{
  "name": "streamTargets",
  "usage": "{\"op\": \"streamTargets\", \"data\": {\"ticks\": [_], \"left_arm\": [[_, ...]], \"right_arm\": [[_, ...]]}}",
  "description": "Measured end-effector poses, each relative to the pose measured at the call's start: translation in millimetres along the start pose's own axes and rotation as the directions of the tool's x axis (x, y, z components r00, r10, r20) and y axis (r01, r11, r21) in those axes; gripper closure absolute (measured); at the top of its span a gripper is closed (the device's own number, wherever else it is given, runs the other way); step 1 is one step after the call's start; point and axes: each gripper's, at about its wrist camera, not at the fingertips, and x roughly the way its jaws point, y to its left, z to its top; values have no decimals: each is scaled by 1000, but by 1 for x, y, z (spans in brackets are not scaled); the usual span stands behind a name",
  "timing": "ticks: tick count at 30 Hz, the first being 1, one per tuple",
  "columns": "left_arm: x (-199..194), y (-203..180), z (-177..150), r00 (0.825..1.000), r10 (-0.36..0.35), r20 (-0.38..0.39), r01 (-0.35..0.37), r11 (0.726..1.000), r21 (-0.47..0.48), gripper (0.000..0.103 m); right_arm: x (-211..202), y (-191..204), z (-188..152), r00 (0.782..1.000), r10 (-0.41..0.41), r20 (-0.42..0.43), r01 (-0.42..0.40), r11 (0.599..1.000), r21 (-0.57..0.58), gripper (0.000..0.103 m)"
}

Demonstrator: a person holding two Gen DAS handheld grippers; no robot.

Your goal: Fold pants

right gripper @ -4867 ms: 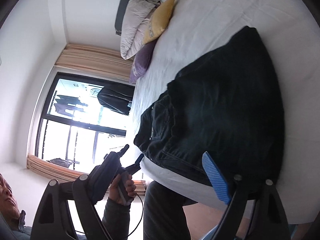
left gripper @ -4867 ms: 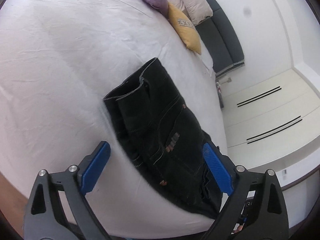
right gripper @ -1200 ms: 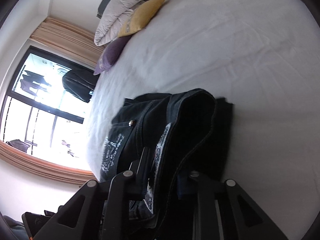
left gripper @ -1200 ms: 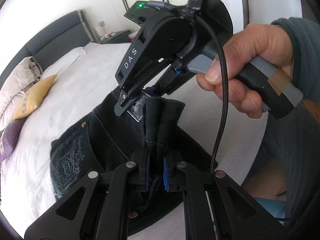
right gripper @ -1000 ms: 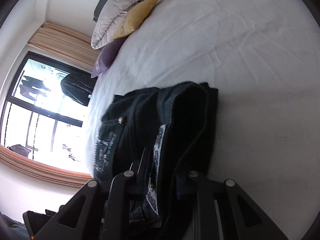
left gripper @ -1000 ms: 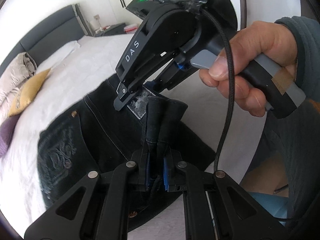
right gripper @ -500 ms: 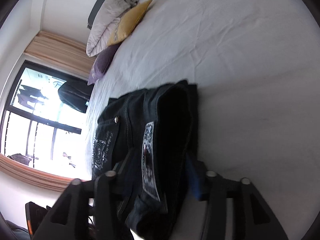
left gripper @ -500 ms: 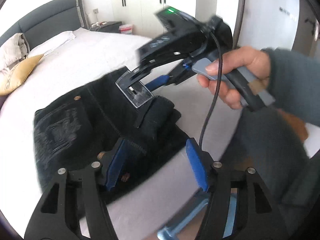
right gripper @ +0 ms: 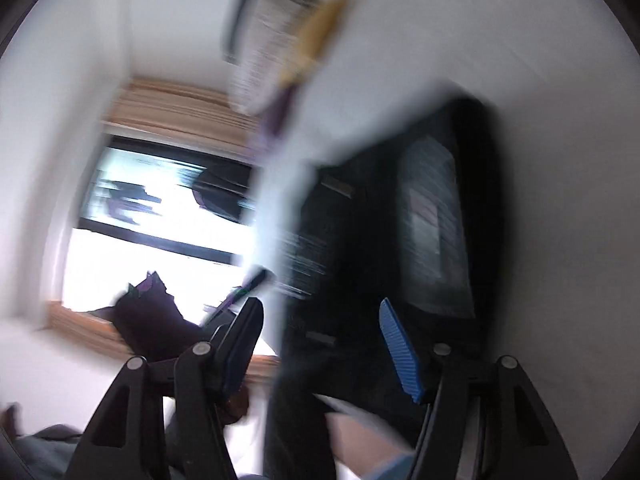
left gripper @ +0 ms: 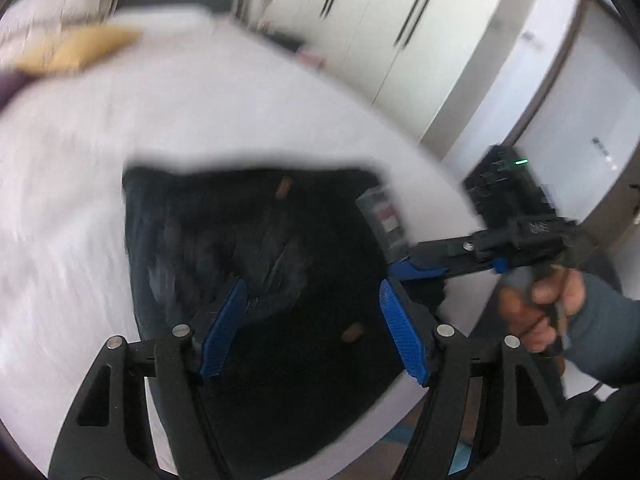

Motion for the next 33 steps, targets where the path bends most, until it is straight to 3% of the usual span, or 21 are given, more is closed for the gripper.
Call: {"op": "streamTargets", "data": {"ticks": [1,3,6,9,11,14,17,20,21,22,25,27,30,33], "left_arm": [[7,4,-8,1000,5,-17,-5,1000,-14,36],[12,13,-18,1000,-7,-20,6,999,-49,36],[5,21,-23,1000,-30,9,31,994,-101,36],[-17,20,-16,999,-18,42,22,995,-100,35],[-34,21,-3,996,-16,83,22,997,-78,35],[-31,36,29,995,-1,97,7,998,-65,35],[-3,59,63,999,14,52,-10,997,-81,35],[30,75,83,999,30,-17,-32,996,-84,35],[41,80,85,998,37,-43,-41,995,-87,35],[54,84,84,997,44,-71,-50,995,-89,35],[65,91,79,997,46,-65,-52,995,-87,36],[58,94,78,998,37,-46,-42,994,-105,36],[39,82,76,997,76,-18,-77,994,-82,35],[20,63,65,996,83,16,-82,995,-54,35]], "right_arm": [[-7,-7,-5,999,32,33,-32,999,4,54],[-17,-11,-8,997,48,54,-49,999,24,56],[-31,-7,-11,998,-2,58,2,1000,5,55],[-46,11,-3,997,-25,66,27,999,-26,44],[-52,30,11,994,10,105,-2,998,-70,31],[-39,48,42,991,53,126,-41,994,-99,30],[-14,57,70,993,58,107,-43,991,-130,30],[11,45,88,997,11,82,-3,995,-97,30],[15,37,91,996,-37,77,44,995,-89,30],[18,24,93,993,-88,73,94,993,-78,30],[21,3,90,995,-58,81,62,997,-51,40],[14,3,85,994,-51,94,56,997,-47,40],[3,14,80,991,-82,103,87,995,-43,38],[-16,34,67,990,-53,132,65,994,-83,29]]}}
